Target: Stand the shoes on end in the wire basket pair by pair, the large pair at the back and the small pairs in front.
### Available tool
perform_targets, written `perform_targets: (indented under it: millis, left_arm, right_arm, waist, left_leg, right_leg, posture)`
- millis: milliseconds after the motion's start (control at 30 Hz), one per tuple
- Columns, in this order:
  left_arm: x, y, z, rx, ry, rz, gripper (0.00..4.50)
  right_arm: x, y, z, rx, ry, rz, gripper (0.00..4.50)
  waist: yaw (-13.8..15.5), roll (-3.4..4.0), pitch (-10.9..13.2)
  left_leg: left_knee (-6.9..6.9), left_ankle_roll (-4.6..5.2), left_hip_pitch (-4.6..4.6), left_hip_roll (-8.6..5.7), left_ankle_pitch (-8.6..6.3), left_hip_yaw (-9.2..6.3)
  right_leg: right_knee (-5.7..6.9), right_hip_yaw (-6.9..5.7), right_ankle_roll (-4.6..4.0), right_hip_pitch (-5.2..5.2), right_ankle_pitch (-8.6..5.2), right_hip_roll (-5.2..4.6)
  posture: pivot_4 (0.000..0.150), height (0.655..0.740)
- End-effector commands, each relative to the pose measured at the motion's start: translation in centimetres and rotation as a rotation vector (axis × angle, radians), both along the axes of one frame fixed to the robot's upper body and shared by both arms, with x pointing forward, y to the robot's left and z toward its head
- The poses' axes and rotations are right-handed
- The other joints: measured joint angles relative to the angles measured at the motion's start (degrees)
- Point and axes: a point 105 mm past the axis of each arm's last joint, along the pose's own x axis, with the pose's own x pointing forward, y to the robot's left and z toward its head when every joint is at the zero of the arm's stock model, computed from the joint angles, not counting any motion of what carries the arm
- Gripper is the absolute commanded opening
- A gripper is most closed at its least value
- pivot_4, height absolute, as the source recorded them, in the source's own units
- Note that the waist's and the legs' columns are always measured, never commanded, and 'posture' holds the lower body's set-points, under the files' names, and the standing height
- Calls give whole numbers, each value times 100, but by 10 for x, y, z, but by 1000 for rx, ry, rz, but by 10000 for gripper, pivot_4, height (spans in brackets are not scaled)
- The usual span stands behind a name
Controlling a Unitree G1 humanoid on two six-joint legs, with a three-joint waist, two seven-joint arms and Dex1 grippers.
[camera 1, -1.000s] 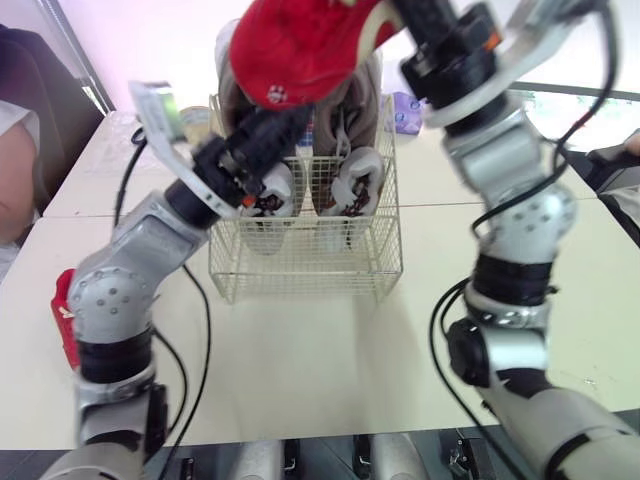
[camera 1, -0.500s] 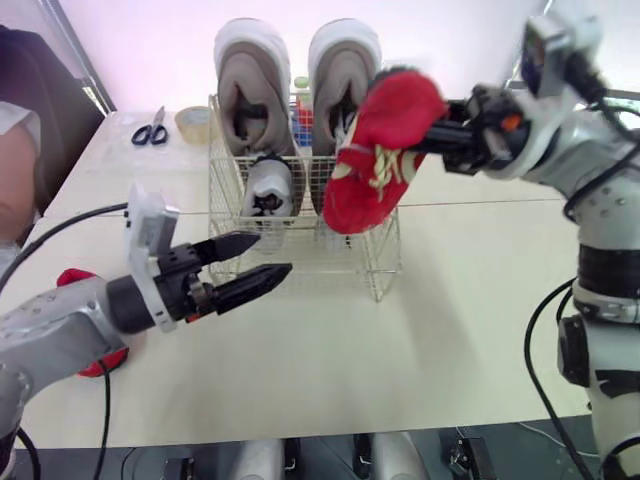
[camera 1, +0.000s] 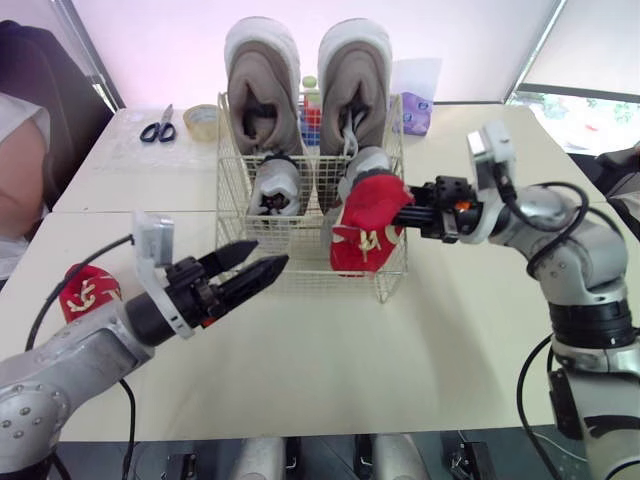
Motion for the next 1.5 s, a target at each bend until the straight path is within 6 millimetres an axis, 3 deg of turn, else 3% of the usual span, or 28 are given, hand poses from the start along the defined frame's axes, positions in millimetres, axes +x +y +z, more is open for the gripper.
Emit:
perform_targets:
  millis: [33, 67, 267, 467, 567, 767, 867, 1067, 1233, 1333, 1500]
  left_arm:
    - [3, 4, 17, -54, -93, 61, 41626]
    - [4, 4, 17, -56, -86, 63, 42104]
    - [12, 11, 15, 6, -53, 119, 42104]
    - [18, 22, 29, 42, -80, 193, 42104]
    - [22, 37, 39, 4, -87, 254, 42104]
    - [29, 55, 38, 13, -65, 283, 42104]
    - [31, 58, 41, 17, -73, 292, 42104]
    - [29, 62, 48, -33, -79, 263, 43552]
    - [20, 54, 47, 36, -92, 212, 44421]
    - [6, 41, 42, 154, -131, 144, 44421]
    - [0, 22, 32, 209, -139, 116, 44421]
  right_arm:
    - [-9, 2, -2, -12, -58, 19, 5482]
    - [-7, 1, -7, -20, -46, 12, 15959]
    - [3, -7, -14, -13, -42, -50, 43013]
    - [4, -21, 4, -8, -66, -97, 43013]
    - [-7, -31, 29, 27, -53, -105, 43013]
    - [-15, -40, 42, 48, -20, -109, 43013]
    - [-16, -40, 41, 26, -21, -97, 43013]
    - [-30, -30, 61, 51, -58, -2, 43361]
    - [-43, 3, 51, -76, -96, 51, 44267]
    - [-48, 25, 24, -172, -128, 16, 44267]
    - [-36, 34, 7, -126, -133, -129, 44267]
  waist:
    - [0, 0, 0]
    - [1, -1, -1]
    - [0, -1, -1]
    - [3, -1, -1]
    - [4, 2, 1]
    - [3, -2, -1]
    - [1, -1, 0]
    - [0, -1, 0]
    - [-6, -1, 0]
    - [-10, -1, 0]
    - [16, -1, 0]
  left_leg:
    - [0, -1, 0, 0, 5, 0]
    - [0, -1, 0, 0, 10, 0]
    - [1, -1, 1, -1, 13, 3]
    - [2, 8, 1, 0, 7, -1]
    - [2, 2, 1, 0, 11, 1]
    - [1, 6, 2, 4, 6, -2]
    - [0, 8, 1, 4, 5, 1]
    - [0, 9, -1, 4, 5, 2]
    - [-4, 8, -2, 5, 4, 1]
    - [-7, -8, -4, 5, -4, 2]
    - [-9, -20, -10, 0, 2, 5]
  right_leg:
    - [0, 0, 0, 0, 0, 0]
    - [0, 0, 1, 1, 0, 1]
    - [-1, 0, 0, 2, 0, 2]
    - [0, 0, 0, 2, 1, 4]
    - [0, 0, 0, 1, 1, 3]
    - [1, 0, -1, 1, 1, 4]
    - [0, 0, -1, -2, 0, 4]
    - [0, 0, -1, -3, 1, 2]
    - [0, 0, -1, -8, 1, -7]
    - [0, 0, -2, -13, 0, -10]
    - [-2, 2, -6, -18, 0, -18]
  posture:
    - [1500, 7400]
    - [1500, 7400]
    - [1500, 7400]
    - [1500, 7400]
    - [1500, 7400]
    - [1500, 7400]
    - [1500, 7400]
    - [1500, 7400]
    - [1500, 7400]
    - [1500, 7400]
    - [1500, 7400]
